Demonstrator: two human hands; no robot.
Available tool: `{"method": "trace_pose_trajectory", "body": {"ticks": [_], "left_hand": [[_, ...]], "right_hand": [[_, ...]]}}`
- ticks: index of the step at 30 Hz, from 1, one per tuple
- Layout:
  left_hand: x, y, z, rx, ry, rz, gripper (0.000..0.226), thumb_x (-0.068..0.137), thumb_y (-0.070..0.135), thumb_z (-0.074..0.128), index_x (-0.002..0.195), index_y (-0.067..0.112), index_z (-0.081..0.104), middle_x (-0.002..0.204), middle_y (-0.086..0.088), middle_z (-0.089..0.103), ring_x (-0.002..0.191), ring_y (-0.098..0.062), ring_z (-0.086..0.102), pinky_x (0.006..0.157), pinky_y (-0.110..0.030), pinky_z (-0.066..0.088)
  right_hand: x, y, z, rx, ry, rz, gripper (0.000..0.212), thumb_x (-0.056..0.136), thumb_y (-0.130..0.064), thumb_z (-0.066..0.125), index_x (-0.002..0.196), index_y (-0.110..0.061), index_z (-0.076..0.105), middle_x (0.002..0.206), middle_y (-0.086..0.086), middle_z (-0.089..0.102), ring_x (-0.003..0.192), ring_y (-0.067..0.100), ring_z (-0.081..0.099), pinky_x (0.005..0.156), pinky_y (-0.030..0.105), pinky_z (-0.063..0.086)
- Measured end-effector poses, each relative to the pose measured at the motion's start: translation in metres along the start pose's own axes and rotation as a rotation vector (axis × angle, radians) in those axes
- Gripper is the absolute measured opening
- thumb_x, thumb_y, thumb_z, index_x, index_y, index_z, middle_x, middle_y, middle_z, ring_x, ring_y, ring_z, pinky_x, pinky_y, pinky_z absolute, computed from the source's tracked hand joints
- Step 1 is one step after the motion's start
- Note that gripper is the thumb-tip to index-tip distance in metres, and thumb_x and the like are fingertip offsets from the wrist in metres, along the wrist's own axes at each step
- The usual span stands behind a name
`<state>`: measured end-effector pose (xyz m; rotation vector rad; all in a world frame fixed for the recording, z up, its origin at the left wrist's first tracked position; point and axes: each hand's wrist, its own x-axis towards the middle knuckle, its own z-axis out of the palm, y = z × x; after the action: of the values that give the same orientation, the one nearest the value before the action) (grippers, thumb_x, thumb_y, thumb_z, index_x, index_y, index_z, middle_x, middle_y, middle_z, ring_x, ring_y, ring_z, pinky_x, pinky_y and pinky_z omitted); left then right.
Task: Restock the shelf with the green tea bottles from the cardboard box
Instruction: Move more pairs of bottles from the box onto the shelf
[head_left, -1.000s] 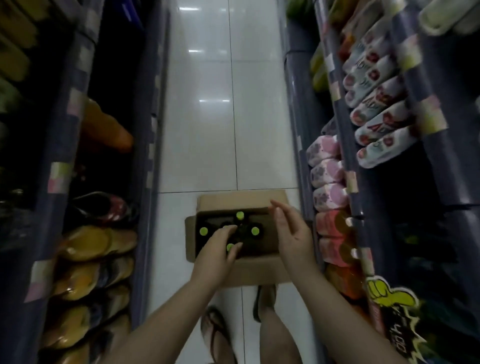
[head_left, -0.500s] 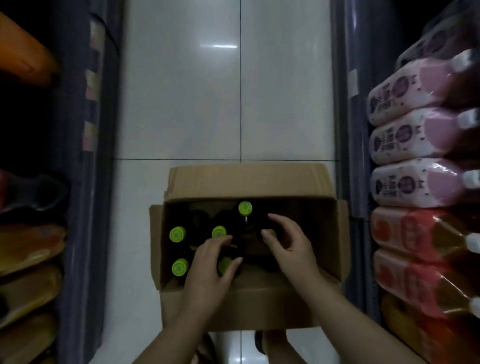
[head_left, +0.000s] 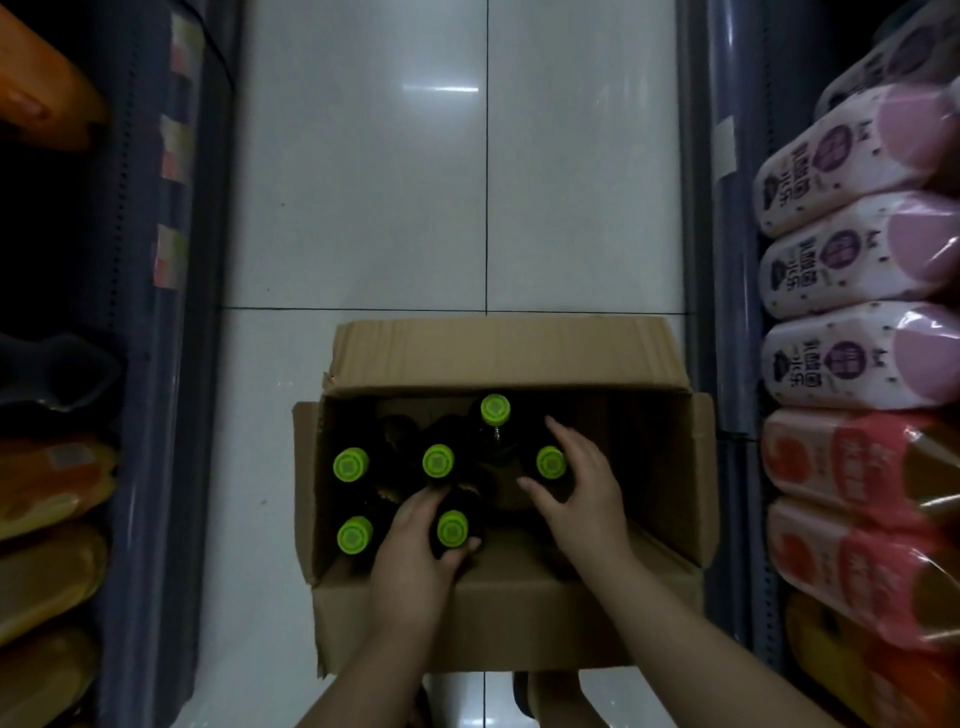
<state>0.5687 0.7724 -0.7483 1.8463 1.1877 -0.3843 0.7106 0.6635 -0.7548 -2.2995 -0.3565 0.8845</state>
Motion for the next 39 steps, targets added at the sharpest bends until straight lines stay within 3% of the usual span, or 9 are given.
{"method": "trace_pose_trajectory", "body": {"ticks": [5,10,15,20,24,27,31,34,39], "left_hand": [[-0.001,-0.001,0.003,0.000,0.042,0.051,0.048,0.083,0.030,0.068,0.128,0.038,0.053,0.145,0.010,0.040,0.132,-0.011,0.039,0.093,-0.017,0.031],[-0.013,0.004,-0.009,-0.104,0.058,0.146,0.031,0.079,0.019,0.073,0.107,0.031,0.065,0.132,0.010,0.048,0.127,-0.010,0.043,0.097,-0.018,0.028],[-0.046,0.044,-0.043,-0.178,0.078,0.269,0.033,0.076,0.016,0.075,0.102,0.033,0.063,0.119,0.010,0.052,0.117,-0.008,0.048,0.098,-0.025,0.038],[-0.094,0.110,-0.095,-0.222,0.067,0.362,0.035,0.076,0.023,0.076,0.097,0.044,0.058,0.115,0.007,0.052,0.117,-0.003,0.047,0.091,-0.003,0.031],[-0.141,0.167,-0.150,-0.260,0.008,0.470,0.036,0.076,0.017,0.074,0.094,0.045,0.061,0.114,0.010,0.050,0.114,0.022,0.037,0.088,0.005,0.027],[-0.181,0.216,-0.200,-0.216,0.002,0.597,0.032,0.074,0.031,0.075,0.097,0.047,0.057,0.107,0.005,0.052,0.102,0.012,0.048,0.079,0.001,0.033],[-0.257,0.281,-0.265,-0.188,-0.040,0.824,0.029,0.072,0.051,0.062,0.100,0.042,0.059,0.104,0.008,0.060,0.101,0.004,0.053,0.081,-0.006,0.039],[-0.332,0.325,-0.304,-0.226,-0.089,0.952,0.033,0.073,0.052,0.062,0.102,0.036,0.063,0.100,0.014,0.065,0.100,-0.003,0.060,0.084,-0.022,0.049],[-0.458,0.387,-0.340,-0.232,-0.193,1.164,0.024,0.070,0.051,0.067,0.092,0.041,0.067,0.092,0.021,0.069,0.085,0.000,0.064,0.078,-0.029,0.055]], "right_hand": [[0.007,0.012,0.010,0.037,0.066,0.044,0.054,0.079,-0.006,0.071,0.128,-0.025,0.057,0.143,0.004,0.047,0.137,0.022,0.037,0.110,0.027,0.027],[-0.007,-0.001,-0.008,0.151,0.115,-0.018,0.049,0.080,-0.005,0.071,0.124,-0.024,0.059,0.136,-0.011,0.047,0.133,0.013,0.042,0.111,0.031,0.034],[-0.049,-0.044,-0.061,0.151,0.081,-0.106,0.048,0.082,-0.012,0.069,0.126,-0.027,0.057,0.140,-0.013,0.046,0.133,0.003,0.037,0.109,0.016,0.029],[-0.100,-0.109,-0.131,0.252,0.154,-0.161,0.044,0.081,-0.013,0.071,0.119,-0.031,0.058,0.137,-0.011,0.051,0.135,0.008,0.040,0.111,0.034,0.036],[-0.156,-0.163,-0.200,0.268,0.204,-0.204,0.041,0.082,-0.015,0.069,0.119,-0.030,0.059,0.135,-0.011,0.054,0.130,0.005,0.044,0.108,0.029,0.039],[-0.208,-0.202,-0.253,0.272,0.305,-0.270,0.037,0.083,-0.019,0.069,0.116,-0.032,0.059,0.126,-0.019,0.058,0.120,-0.004,0.051,0.100,0.022,0.045],[-0.302,-0.256,-0.318,0.267,0.485,-0.295,0.034,0.081,-0.039,0.065,0.114,-0.031,0.062,0.118,-0.022,0.062,0.114,-0.004,0.055,0.092,0.015,0.045],[-0.386,-0.297,-0.361,0.266,0.622,-0.311,0.023,0.084,-0.031,0.068,0.106,-0.034,0.061,0.115,-0.024,0.060,0.106,-0.011,0.055,0.082,0.003,0.041],[-0.518,-0.333,-0.410,0.163,0.852,-0.323,0.033,0.080,-0.054,0.052,0.101,-0.030,0.061,0.098,-0.014,0.064,0.097,-0.002,0.059,0.078,0.014,0.045]]}}
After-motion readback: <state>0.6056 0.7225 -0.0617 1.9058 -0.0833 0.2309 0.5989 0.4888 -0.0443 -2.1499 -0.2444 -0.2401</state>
